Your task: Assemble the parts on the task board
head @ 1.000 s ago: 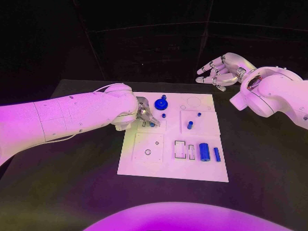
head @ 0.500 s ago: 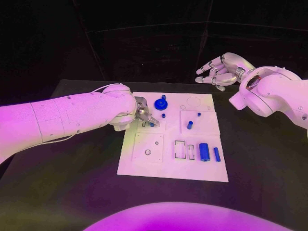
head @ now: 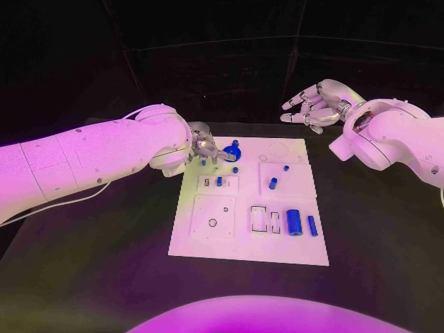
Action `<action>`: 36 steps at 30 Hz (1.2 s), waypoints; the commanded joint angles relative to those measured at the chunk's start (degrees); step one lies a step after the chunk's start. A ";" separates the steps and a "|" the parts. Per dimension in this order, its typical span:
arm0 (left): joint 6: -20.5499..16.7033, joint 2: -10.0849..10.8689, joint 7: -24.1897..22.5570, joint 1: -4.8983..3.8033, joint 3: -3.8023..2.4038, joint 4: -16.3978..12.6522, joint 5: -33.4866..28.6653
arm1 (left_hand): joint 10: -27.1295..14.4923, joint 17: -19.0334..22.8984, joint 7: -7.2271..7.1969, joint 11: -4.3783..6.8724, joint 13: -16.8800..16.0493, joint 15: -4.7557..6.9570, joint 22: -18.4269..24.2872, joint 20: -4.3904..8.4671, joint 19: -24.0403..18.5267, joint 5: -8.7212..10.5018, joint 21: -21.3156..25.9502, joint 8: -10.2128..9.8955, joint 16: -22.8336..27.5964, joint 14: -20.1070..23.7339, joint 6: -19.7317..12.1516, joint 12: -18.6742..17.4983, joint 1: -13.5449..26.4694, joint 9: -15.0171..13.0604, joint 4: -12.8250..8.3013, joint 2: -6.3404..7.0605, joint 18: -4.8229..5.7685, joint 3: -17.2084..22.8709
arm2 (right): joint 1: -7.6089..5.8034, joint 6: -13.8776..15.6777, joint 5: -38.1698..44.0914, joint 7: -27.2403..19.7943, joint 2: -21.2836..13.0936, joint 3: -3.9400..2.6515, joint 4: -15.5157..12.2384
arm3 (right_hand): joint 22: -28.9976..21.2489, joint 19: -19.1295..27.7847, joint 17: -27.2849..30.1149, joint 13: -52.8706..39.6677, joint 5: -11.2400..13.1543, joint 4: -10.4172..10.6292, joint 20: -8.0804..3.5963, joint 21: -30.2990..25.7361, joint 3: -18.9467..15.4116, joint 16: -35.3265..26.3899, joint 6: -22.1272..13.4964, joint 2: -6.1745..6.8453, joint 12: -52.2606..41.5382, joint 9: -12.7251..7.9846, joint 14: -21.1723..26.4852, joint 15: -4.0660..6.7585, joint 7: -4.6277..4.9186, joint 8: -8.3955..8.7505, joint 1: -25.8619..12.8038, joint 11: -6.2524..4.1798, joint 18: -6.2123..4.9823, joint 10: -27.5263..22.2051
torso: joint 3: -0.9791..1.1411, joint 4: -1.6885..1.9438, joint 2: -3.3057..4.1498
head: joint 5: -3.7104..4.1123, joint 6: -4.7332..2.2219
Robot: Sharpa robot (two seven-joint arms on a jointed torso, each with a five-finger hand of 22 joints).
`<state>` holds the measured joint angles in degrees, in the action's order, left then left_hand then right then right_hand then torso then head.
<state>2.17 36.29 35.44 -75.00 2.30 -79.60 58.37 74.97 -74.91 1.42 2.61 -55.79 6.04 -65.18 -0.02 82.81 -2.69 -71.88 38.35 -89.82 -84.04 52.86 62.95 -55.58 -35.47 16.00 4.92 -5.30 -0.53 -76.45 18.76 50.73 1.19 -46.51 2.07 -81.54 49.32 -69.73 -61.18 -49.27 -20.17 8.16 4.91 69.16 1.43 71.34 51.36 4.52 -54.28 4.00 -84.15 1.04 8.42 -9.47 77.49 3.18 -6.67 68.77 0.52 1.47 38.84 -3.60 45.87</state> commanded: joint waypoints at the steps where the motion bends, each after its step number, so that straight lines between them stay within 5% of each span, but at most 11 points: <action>1: 0.35 0.48 -1.01 -0.93 -0.86 0.18 0.34 | -0.89 -15.09 0.56 -0.43 0.98 -0.27 1.28 -0.18 -0.92 0.02 1.09 -1.33 -0.18 -5.96 -1.67 -0.85 -1.85 0.67 0.16 -0.33 0.05 -0.90 | -0.12 -0.19 0.12 -0.79 0.21 -0.03 0.28 | -0.05 -0.17 0.08 0.05 0.18 0.15 -0.02 -0.25 -0.31 -0.30 -0.39 0.27 0.07 0.03 -0.50 0.26 -0.10 -0.29 -0.44 -0.03 -0.97 -0.27 | 0.00 -0.02 0.03 | -0.11 -0.26; 9: 6.70 -1.77 0.81 -3.20 -1.59 7.94 -0.55 | -3.52 -14.34 2.96 -2.57 4.11 -2.12 4.24 -1.84 -2.09 -0.17 3.82 -5.74 0.25 -5.77 -5.17 -3.15 -9.89 4.36 -1.62 -5.31 -0.47 0.13 | -0.12 -0.38 0.12 -0.76 0.50 -0.03 0.67 | -0.04 -0.18 -0.01 -0.05 0.24 0.21 -0.02 -0.26 -0.40 -0.26 -0.42 0.26 -0.04 0.03 -0.51 0.26 -0.09 -0.31 -0.46 -0.03 -0.96 -0.22 | 0.03 -0.02 0.11 | -0.13 -0.75; 18: 13.90 -6.86 0.56 -3.97 -1.43 18.65 0.62 | -2.89 -14.89 3.04 -2.69 2.99 -2.31 3.57 -2.21 -1.82 -0.13 3.40 -6.09 -0.06 -5.91 -4.35 -1.83 -9.60 5.42 -1.03 -5.42 -0.44 -1.19 | -0.11 -0.52 0.12 -0.75 0.76 -0.03 0.83 | 0.03 -0.22 -0.06 -0.05 0.15 0.22 -0.01 -0.24 -0.40 -0.25 -0.44 0.15 -0.07 0.03 -0.53 0.26 -0.10 -0.34 -0.36 -0.04 -0.95 -0.22 | -0.07 -0.11 0.21 | -0.09 -1.28; 23: 17.52 -9.35 -0.19 -3.88 -0.13 22.84 2.48 | -2.65 -15.09 2.89 -2.59 2.66 -2.21 3.10 -2.27 -1.57 -0.07 3.10 -6.32 -0.18 -5.96 -3.58 -1.20 -8.47 6.36 0.18 -5.44 -0.42 -3.28 | -0.11 -0.57 0.12 -0.79 0.87 -0.03 0.93 | 0.04 -0.24 -0.13 -0.08 0.00 0.27 -0.02 -0.25 -0.43 -0.22 -0.48 0.03 -0.12 0.03 -0.55 0.27 -0.10 -0.37 -0.27 -0.04 -0.95 -0.20 | -0.05 -0.10 0.21 | -0.23 -1.11; 29: 18.25 -10.65 -1.12 -3.49 1.06 25.19 2.98 | -2.61 -15.09 2.74 -2.43 2.58 -2.05 3.04 -2.11 -1.51 0.04 3.12 -6.62 -0.18 -5.96 -3.16 -0.94 -6.61 7.05 0.69 -5.34 -0.42 -5.75 | -0.11 -0.53 0.12 -0.72 0.72 -0.03 0.79 | 0.03 -0.24 -0.13 -0.08 -0.01 0.28 -0.02 -0.25 -0.44 -0.23 -0.49 0.01 -0.12 0.03 -0.55 0.27 -0.10 -0.37 -0.27 -0.04 -0.95 -0.20 | -0.03 -0.14 0.25 | -0.52 -0.93; 36: 18.79 -11.21 -1.51 -3.19 1.40 25.88 3.11 | -2.56 -15.09 2.67 -2.35 2.44 -1.98 2.84 -1.99 -1.44 0.05 3.02 -6.82 -0.18 -5.96 -2.98 -0.78 -5.72 7.36 0.67 -5.58 -0.38 -7.10 | -0.11 -0.49 0.12 -0.70 0.67 -0.03 0.85 | 0.03 -0.25 -0.17 -0.07 -0.11 0.35 -0.02 -0.26 -0.48 -0.22 -0.52 -0.06 -0.13 0.03 -0.56 0.27 -0.09 -0.39 -0.28 -0.04 -0.95 -0.21 | -0.02 -0.12 0.12 | -0.56 -0.71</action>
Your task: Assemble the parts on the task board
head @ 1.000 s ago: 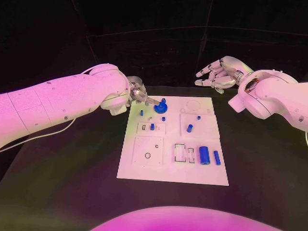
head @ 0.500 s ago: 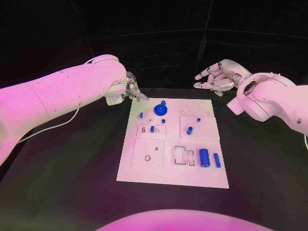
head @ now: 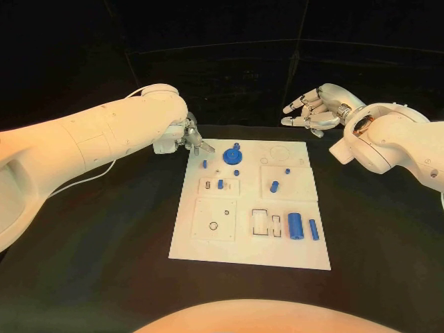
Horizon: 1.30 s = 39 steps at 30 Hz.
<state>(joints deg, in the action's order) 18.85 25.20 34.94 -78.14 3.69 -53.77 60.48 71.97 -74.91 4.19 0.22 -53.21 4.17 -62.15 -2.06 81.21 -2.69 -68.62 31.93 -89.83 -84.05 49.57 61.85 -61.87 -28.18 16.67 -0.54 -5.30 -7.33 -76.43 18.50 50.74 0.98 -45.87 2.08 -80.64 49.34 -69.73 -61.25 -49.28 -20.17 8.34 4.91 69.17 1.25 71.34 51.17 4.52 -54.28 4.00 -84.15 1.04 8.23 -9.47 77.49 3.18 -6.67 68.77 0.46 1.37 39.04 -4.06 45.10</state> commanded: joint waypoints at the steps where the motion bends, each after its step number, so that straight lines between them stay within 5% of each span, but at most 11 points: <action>1: 2.20 -0.13 -1.01 -0.05 0.02 -0.01 1.00 | 0.49 -15.09 -0.10 0.04 -0.24 -0.11 -0.35 0.05 0.20 0.05 -0.35 -0.39 -0.17 -5.95 0.32 0.40 0.57 0.07 0.00 -0.13 -0.34 -0.31 | -0.12 -0.24 0.11 -0.49 0.03 -0.04 -0.06 | 0.02 -0.25 -0.09 -0.06 -0.11 0.17 -0.02 -0.27 -0.30 -0.22 -0.33 -0.06 -0.13 0.03 -0.56 0.27 0.10 -0.39 -0.28 -0.03 -0.95 -0.21 | 0.06 0.03 -0.07 | -0.01 0.00; 39: 4.69 -1.39 -1.69 0.87 0.11 0.65 1.02 | 0.59 -15.09 -0.14 0.08 -0.29 -0.08 -0.98 0.12 0.42 0.01 -0.67 -0.86 -0.17 -5.95 1.08 0.70 -4.11 1.15 -1.45 -2.81 -0.22 -1.17 | -0.12 -0.31 0.11 -0.64 0.58 -0.04 0.28 | 0.06 -0.31 -0.13 0.00 -0.64 0.26 -0.02 -0.28 -0.39 -0.26 -0.40 -0.30 -0.15 0.04 -0.58 0.27 0.09 -0.50 -0.02 -0.05 -0.94 -0.27 | 0.02 0.08 -0.09 | 0.27 0.26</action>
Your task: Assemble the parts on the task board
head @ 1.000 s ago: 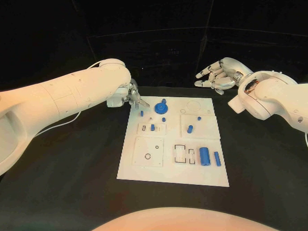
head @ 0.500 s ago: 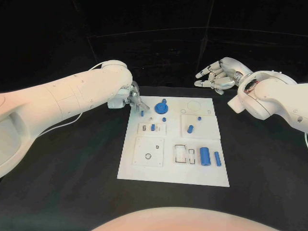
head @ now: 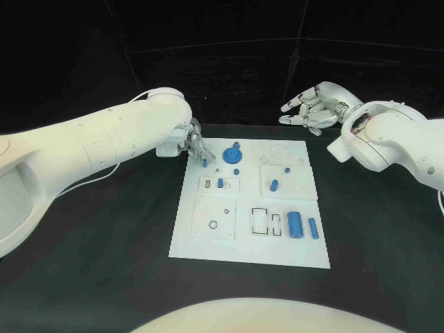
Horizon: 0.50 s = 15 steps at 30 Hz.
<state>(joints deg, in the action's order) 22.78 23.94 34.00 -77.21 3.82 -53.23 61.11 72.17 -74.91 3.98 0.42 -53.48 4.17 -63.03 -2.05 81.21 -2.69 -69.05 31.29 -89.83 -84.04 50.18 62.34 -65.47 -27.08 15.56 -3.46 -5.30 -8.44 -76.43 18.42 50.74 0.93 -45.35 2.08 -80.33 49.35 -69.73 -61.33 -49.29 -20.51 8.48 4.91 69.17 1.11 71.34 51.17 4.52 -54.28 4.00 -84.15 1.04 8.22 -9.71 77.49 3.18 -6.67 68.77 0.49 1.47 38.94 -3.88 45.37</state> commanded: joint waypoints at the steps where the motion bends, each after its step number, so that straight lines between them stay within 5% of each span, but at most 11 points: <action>1: 0.77 -0.17 -0.77 -0.05 -0.01 0.17 0.40 | 0.38 -15.09 0.09 -0.11 0.01 -0.09 -0.07 0.12 0.40 0.01 -0.21 -0.23 -0.17 -5.96 0.49 0.20 -0.59 0.07 -0.37 0.07 -0.23 -0.08 | -0.12 -0.23 0.11 -0.60 0.07 -0.04 -0.03 | 0.05 -0.31 -0.06 0.00 -0.30 0.12 -0.02 -0.28 -0.24 -0.26 -0.40 -0.30 -0.15 0.03 -0.58 0.27 0.10 -0.26 -0.02 -0.05 -0.94 -0.27 | -0.01 -0.02 0.00 | 0.09 -0.01; 15: 1.42 -1.08 -0.91 0.28 0.01 1.68 0.41 | 0.44 -15.09 0.07 -0.10 -0.02 -0.09 -0.36 0.11 0.47 0.01 -0.36 -0.30 -0.17 -5.96 0.86 0.30 -2.47 0.43 -1.30 -1.16 -0.18 0.07 | -0.12 -0.23 0.11 -0.61 0.16 -0.04 -0.08 | -0.01 -0.30 -0.11 -0.01 -0.49 0.15 -0.03 -0.32 -0.28 -0.25 -0.43 -0.37 -0.20 0.04 -0.60 0.28 0.10 -0.31 0.10 -0.05 -0.94 -0.27 | -0.02 -0.02 -0.01 | 0.07 0.13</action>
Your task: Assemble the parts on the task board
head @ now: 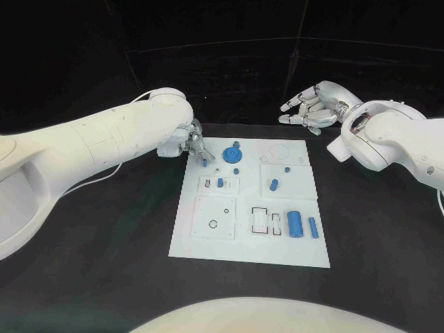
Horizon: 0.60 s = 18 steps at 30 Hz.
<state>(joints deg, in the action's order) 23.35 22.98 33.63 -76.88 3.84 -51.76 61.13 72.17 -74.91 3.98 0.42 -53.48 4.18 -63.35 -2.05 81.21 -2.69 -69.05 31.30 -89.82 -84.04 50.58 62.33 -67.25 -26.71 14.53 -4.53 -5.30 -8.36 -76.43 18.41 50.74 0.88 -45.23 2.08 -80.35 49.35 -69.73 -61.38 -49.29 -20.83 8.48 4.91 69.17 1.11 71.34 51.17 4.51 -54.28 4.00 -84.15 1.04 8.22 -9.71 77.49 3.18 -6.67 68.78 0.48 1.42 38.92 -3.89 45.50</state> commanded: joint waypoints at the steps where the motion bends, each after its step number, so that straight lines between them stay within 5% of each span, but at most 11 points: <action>1: 0.81 -0.15 -0.51 -0.03 -0.01 0.26 0.38 | 0.45 -15.09 0.07 -0.10 -0.03 -0.09 -0.05 0.11 0.47 0.01 -0.36 -0.30 -0.18 -5.96 0.46 0.31 -0.74 0.07 -0.29 -0.13 -0.19 -0.01 | -0.12 -0.22 0.11 -0.56 0.05 -0.04 -0.06 | -0.02 -0.30 -0.04 -0.02 -0.19 0.16 -0.03 -0.33 -0.29 -0.27 -0.43 -0.40 -0.21 0.04 -0.60 0.28 0.10 -0.32 0.12 -0.05 -0.94 -0.27 | 0.00 0.04 0.01 | 0.08 0.00; 13: 0.72 -0.31 -0.47 0.02 0.00 0.53 0.39 | 0.46 -15.09 0.06 -0.09 0.02 -0.08 -0.18 0.11 0.49 0.00 -0.41 -0.37 -0.18 -5.96 0.69 0.31 -1.81 0.29 -0.96 -0.77 -0.17 0.17 | -0.12 -0.21 0.11 -0.58 0.12 -0.04 -0.07 | -0.02 -0.31 -0.02 -0.03 -0.22 0.17 -0.03 -0.33 -0.30 -0.29 -0.44 -0.42 -0.22 0.04 -0.59 0.28 0.11 -0.33 0.14 -0.05 -0.95 -0.26 | -0.01 0.04 0.03 | 0.16 0.11; 18: 0.13 -0.36 -0.72 0.02 0.00 0.61 0.39 | 0.44 -15.09 -0.03 0.02 0.10 -0.01 -0.23 0.14 0.48 -0.04 -0.38 -0.52 -0.18 -5.96 0.85 0.27 -5.16 0.60 -3.06 -3.16 -0.18 2.25 | -0.12 -0.20 0.11 -0.59 0.15 -0.04 -0.07 | -0.02 -0.31 -0.02 -0.03 -0.22 0.17 -0.03 -0.33 -0.30 -0.29 -0.44 -0.42 -0.22 0.04 -0.59 0.28 0.11 -0.33 0.14 -0.05 -0.95 -0.26 | -0.01 0.05 0.00 | 0.16 0.20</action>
<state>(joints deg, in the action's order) 23.46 22.71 33.53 -76.78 3.85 -51.22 61.15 72.17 -74.91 3.99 0.41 -53.47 4.18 -63.52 -1.86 81.41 -2.69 -69.25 31.07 -89.82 -84.04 50.99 62.33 -71.69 -26.17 11.99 -7.36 -5.30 -6.45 -76.43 18.40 50.74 0.85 -45.13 2.08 -80.36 49.35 -69.73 -61.36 -49.29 -20.83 8.48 4.91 69.17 1.11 71.34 51.17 4.52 -54.28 4.00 -84.15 1.04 8.22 -9.71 77.49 3.18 -6.67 68.78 0.47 1.44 38.92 -3.75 45.63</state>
